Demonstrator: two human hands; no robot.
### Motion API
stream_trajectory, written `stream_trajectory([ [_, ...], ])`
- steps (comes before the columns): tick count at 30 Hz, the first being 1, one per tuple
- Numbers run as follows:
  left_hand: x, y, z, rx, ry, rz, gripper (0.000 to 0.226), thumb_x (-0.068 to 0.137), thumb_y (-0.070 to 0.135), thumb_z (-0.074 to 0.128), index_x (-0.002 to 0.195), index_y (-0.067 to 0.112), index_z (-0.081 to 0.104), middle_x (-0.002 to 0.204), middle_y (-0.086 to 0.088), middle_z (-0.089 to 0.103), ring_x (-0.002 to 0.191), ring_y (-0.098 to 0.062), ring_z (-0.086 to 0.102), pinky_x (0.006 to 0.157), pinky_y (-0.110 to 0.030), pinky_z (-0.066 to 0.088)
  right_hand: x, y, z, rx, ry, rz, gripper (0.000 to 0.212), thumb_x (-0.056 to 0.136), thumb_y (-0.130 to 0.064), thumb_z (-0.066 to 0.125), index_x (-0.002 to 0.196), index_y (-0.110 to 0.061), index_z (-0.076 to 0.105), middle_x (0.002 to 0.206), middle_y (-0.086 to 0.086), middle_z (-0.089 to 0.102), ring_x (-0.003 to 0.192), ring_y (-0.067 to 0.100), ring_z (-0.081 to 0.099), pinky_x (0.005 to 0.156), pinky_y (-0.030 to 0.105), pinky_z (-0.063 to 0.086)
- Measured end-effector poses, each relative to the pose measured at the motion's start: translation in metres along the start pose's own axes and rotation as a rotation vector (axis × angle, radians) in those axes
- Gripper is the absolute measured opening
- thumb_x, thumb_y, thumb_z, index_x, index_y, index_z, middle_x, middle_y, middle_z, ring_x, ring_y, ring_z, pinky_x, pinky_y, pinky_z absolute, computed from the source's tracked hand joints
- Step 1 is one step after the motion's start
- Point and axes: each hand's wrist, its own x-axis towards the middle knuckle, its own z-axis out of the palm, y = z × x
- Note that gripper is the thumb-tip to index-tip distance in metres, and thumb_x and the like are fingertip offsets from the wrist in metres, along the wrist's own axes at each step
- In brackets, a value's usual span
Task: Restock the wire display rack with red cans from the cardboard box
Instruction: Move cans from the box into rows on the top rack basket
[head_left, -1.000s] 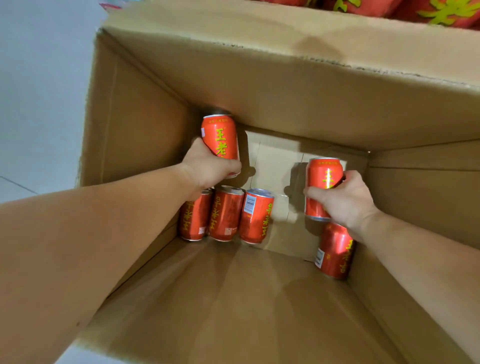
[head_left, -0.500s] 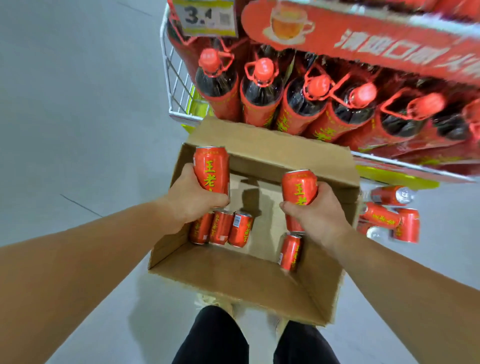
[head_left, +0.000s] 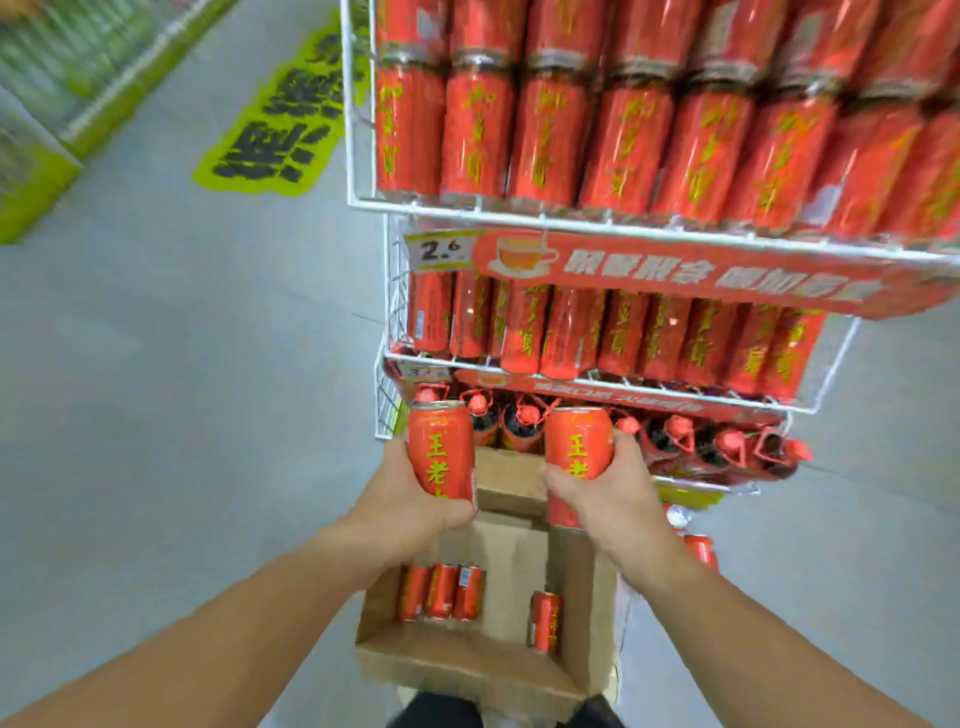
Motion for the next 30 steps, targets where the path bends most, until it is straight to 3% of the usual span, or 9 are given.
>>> stream_trajectory([
  [2, -0.025, 0.035, -0.011, 0.009, -0.014, 0.063, 0.063, 0.071, -0.002, 0.084, 0.118, 0.016, 0.046, 0.089, -0.003, 0.065, 0.055, 0.008, 0.059, 0.052, -0.011, 0.048, -0.022, -0.037, -0.021, 0.066, 0.045, -0.038, 0.055, 0.072, -0.025, 0.088, 0.115, -0.020, 0.054, 0.092, 0.000, 0.068, 0.078, 0.016, 0.065, 0.070, 0.031, 0.053],
  [5, -0.058, 0.086, -0.029, 0.044, -0.037, 0.146, 0.067, 0.065, 0.002, 0.085, 0.121, 0.015, 0.049, 0.089, -0.004, 0.069, 0.065, -0.003, 0.065, 0.060, -0.021, 0.053, -0.053, -0.085, -0.053, 0.162, 0.083, -0.088, 0.049, 0.072, -0.021, 0.088, 0.108, -0.025, 0.055, 0.094, 0.003, 0.070, 0.083, 0.020, 0.068, 0.079, 0.042, 0.059],
  [9, -0.101, 0.155, -0.053, 0.100, -0.066, 0.254, 0.072, 0.054, 0.020, 0.086, 0.116, 0.022, 0.049, 0.094, -0.009, 0.069, 0.072, -0.015, 0.068, 0.069, -0.043, 0.062, -0.087, -0.144, -0.095, 0.209, 0.122, -0.187, 0.054, 0.075, -0.026, 0.086, 0.118, -0.020, 0.053, 0.101, 0.000, 0.069, 0.085, 0.012, 0.067, 0.068, 0.027, 0.051],
  [13, -0.141, 0.222, -0.072, 0.111, -0.081, 0.386, 0.075, 0.057, 0.019, 0.083, 0.122, 0.020, 0.046, 0.095, -0.009, 0.068, 0.073, -0.015, 0.067, 0.063, -0.030, 0.056, -0.114, -0.204, -0.130, 0.233, 0.171, -0.271, 0.057, 0.075, -0.032, 0.086, 0.120, -0.021, 0.052, 0.102, -0.004, 0.068, 0.090, 0.011, 0.066, 0.081, 0.032, 0.051],
  [16, -0.169, 0.269, -0.084, 0.126, -0.049, 0.488, 0.082, 0.053, 0.026, 0.086, 0.123, 0.018, 0.045, 0.095, -0.006, 0.068, 0.077, -0.015, 0.068, 0.068, -0.032, 0.058, -0.132, -0.250, -0.153, 0.239, 0.220, -0.353, 0.058, 0.077, -0.033, 0.085, 0.122, -0.021, 0.050, 0.102, -0.005, 0.066, 0.087, 0.009, 0.064, 0.080, 0.032, 0.050],
  [20, -0.190, 0.319, -0.098, 0.137, -0.060, 0.581, 0.059, 0.074, 0.009, 0.084, 0.115, 0.019, 0.044, 0.087, -0.003, 0.062, 0.065, -0.009, 0.061, 0.056, -0.020, 0.052, -0.147, -0.299, -0.179, 0.223, 0.288, -0.438, 0.063, 0.075, -0.034, 0.085, 0.125, -0.017, 0.051, 0.107, -0.002, 0.067, 0.094, 0.014, 0.065, 0.088, 0.034, 0.050],
  [23, -0.201, 0.356, -0.109, 0.131, -0.059, 0.665, 0.060, 0.075, 0.008, 0.083, 0.119, 0.017, 0.044, 0.089, -0.002, 0.063, 0.064, -0.002, 0.062, 0.057, -0.016, 0.051, -0.157, -0.334, -0.197, 0.266, 0.322, -0.488, 0.057, 0.076, -0.029, 0.086, 0.121, -0.019, 0.052, 0.106, -0.005, 0.067, 0.092, 0.009, 0.065, 0.086, 0.031, 0.049],
  [27, -0.211, 0.401, -0.117, 0.077, -0.063, 0.702, 0.066, 0.076, 0.011, 0.084, 0.126, 0.020, 0.041, 0.098, -0.005, 0.067, 0.078, -0.012, 0.065, 0.069, -0.025, 0.054, -0.158, -0.371, -0.221, 0.308, 0.356, -0.525, 0.057, 0.075, -0.032, 0.086, 0.120, -0.021, 0.053, 0.107, -0.004, 0.069, 0.093, 0.011, 0.066, 0.087, 0.035, 0.052],
  [30, -0.216, 0.429, -0.118, 0.013, -0.068, 0.704, 0.065, 0.079, 0.012, 0.084, 0.127, 0.018, 0.041, 0.102, -0.003, 0.066, 0.084, -0.011, 0.066, 0.068, -0.024, 0.050, -0.151, -0.393, -0.240, 0.304, 0.349, -0.520, 0.060, 0.074, -0.041, 0.085, 0.121, -0.023, 0.050, 0.107, -0.004, 0.067, 0.095, 0.013, 0.065, 0.089, 0.039, 0.053],
])
